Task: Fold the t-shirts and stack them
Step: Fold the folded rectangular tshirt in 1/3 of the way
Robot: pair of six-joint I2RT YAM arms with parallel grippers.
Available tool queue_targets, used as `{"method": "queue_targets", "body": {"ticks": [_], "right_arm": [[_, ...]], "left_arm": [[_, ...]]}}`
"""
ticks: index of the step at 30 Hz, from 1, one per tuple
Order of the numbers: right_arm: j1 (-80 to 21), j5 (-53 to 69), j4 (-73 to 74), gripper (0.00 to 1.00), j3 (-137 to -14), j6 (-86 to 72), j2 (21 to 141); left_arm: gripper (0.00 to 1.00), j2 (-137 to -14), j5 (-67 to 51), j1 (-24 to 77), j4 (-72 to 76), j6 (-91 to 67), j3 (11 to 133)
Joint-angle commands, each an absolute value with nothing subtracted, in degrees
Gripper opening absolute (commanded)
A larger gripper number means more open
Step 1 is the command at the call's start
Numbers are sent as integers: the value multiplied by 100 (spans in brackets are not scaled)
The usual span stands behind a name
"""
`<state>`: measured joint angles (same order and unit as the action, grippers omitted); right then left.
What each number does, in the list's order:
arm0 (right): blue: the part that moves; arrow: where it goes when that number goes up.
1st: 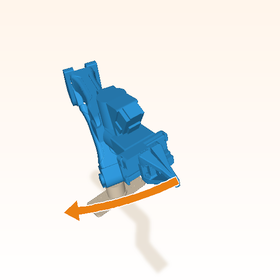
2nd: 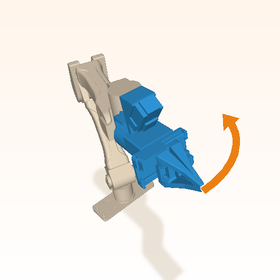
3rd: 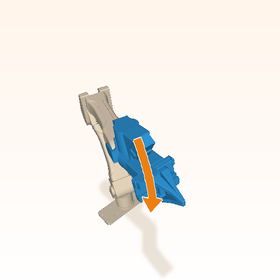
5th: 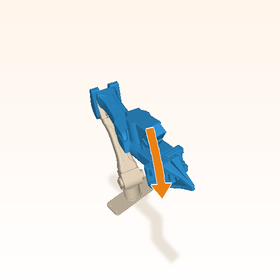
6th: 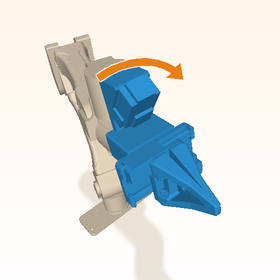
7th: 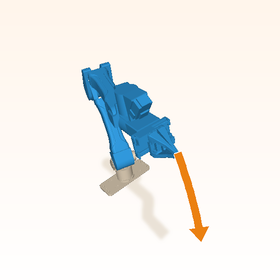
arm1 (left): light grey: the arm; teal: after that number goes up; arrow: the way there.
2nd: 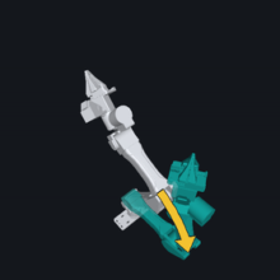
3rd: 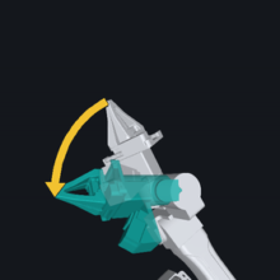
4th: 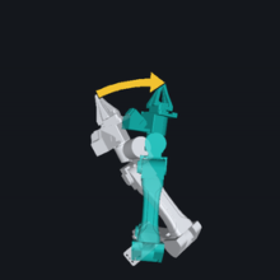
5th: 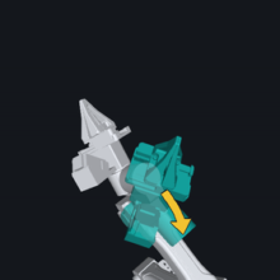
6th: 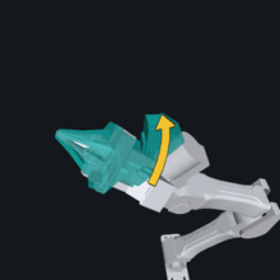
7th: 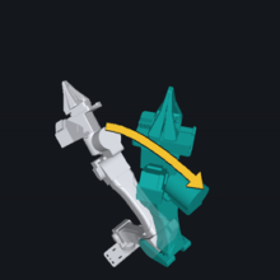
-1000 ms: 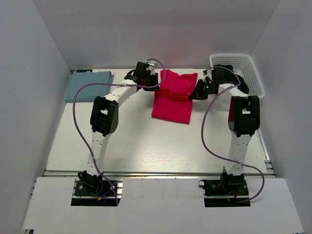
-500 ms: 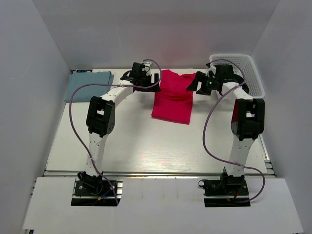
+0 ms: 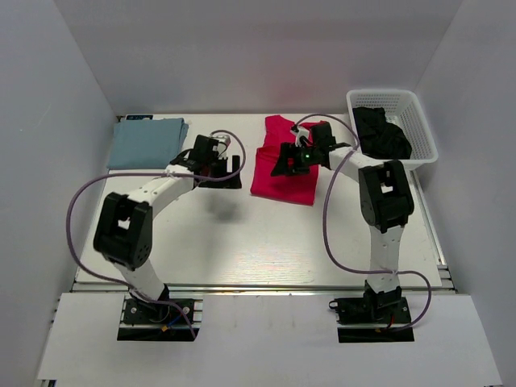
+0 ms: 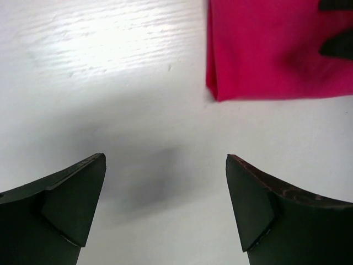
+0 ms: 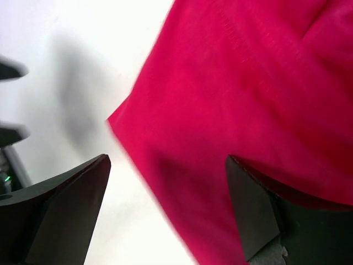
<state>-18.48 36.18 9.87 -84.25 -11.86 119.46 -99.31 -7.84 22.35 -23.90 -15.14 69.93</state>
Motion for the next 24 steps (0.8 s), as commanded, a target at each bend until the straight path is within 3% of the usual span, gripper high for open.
{"method": "queue_targets", "body": {"ticks": [1,13,24], "right_arm": [[-1881,3123,212,90,-8780,-1336,12208],[-1899,2101,-1353,90,-9201,-1810,12805],[-1758,1239,-747,90,-10907,-2065,13570]], "left_arm": [[100,-9168,-308,2232,-2346,-1617,6575],[100,-8578,246,2232,-2663,-1679,6293],[100,-8762,237,2285,-2769,-1731,6478]]}}
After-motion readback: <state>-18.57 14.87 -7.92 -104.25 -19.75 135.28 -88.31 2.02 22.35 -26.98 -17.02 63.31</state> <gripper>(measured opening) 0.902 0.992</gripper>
